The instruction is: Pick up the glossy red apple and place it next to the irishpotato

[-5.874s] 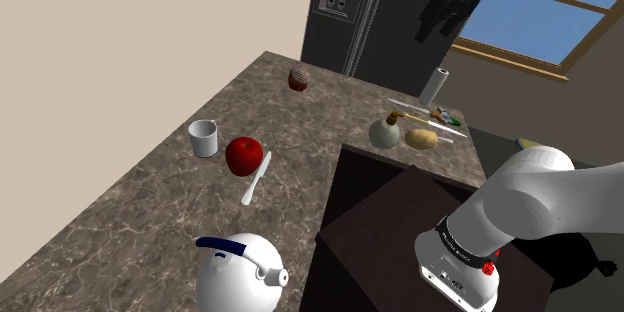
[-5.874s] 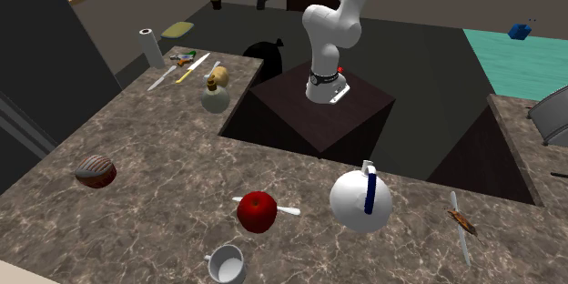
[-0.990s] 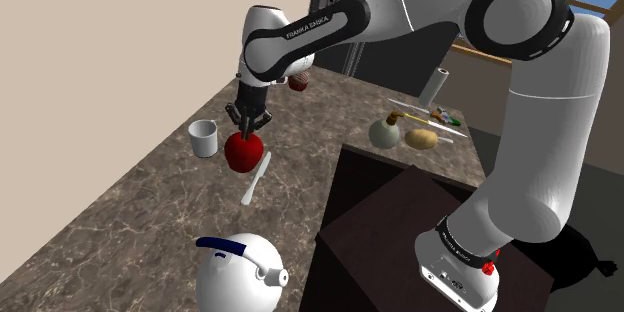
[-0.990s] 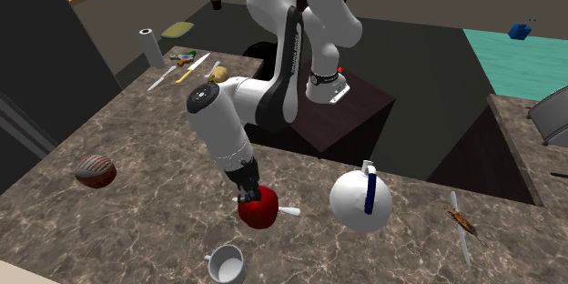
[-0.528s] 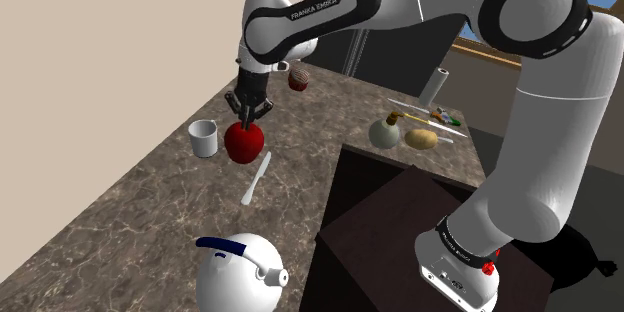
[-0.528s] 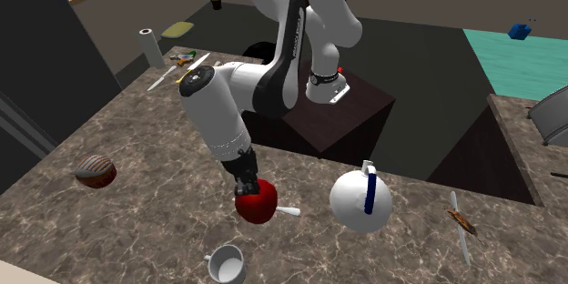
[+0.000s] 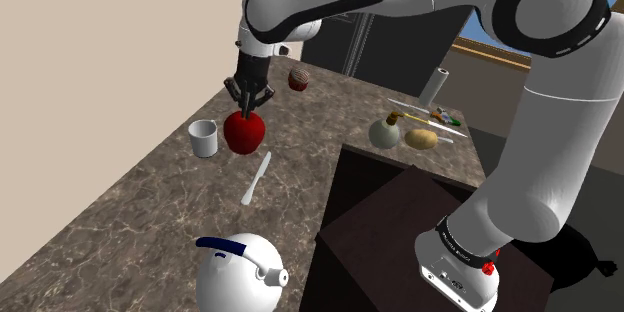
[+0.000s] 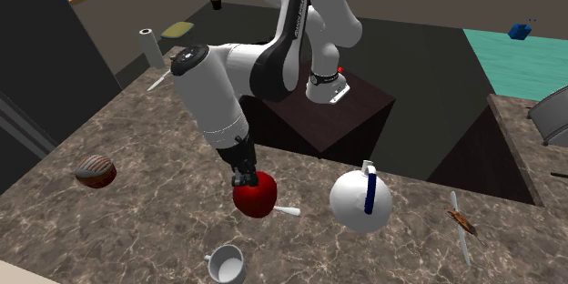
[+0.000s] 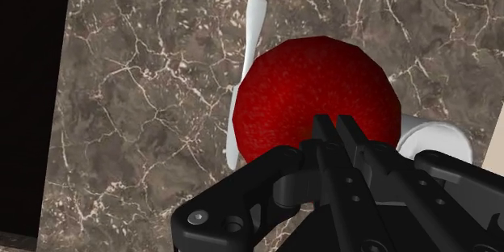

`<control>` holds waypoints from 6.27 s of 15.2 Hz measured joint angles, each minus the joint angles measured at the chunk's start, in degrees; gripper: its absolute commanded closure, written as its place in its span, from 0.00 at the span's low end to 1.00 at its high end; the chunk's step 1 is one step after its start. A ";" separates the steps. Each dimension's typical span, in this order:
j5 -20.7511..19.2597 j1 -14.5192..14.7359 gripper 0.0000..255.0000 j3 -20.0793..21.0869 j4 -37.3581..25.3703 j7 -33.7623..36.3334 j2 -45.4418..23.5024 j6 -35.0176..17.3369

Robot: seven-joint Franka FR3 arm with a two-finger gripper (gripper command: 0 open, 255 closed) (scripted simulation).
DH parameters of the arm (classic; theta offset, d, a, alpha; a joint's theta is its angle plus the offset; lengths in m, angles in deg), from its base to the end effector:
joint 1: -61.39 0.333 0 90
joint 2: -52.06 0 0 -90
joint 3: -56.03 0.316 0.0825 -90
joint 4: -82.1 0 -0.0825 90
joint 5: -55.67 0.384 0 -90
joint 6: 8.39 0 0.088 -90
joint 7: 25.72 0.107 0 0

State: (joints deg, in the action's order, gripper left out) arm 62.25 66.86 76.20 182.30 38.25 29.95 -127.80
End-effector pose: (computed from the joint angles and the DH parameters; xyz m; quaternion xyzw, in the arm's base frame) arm 0.5883 0.2673 0.3626 -0.9244 0.3634 0.0914 0.0707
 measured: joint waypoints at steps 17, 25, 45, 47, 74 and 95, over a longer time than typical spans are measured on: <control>0.65 -0.40 1.00 0.44 -7.54 1.39 3.83 11.11; 3.92 -6.96 1.00 -2.21 2.79 -8.22 12.83 11.23; 3.78 -21.32 1.00 -15.01 14.69 -35.04 23.59 15.11; 3.29 -22.62 1.00 -16.38 14.72 -37.51 23.59 15.51; 0.24 -42.19 1.00 -31.59 -16.68 -69.78 0.33 27.62; 2.70 -52.64 1.00 -32.96 -44.22 -78.93 -22.01 33.45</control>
State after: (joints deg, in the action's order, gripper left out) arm 64.95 14.22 43.25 138.08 -40.68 7.94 -94.35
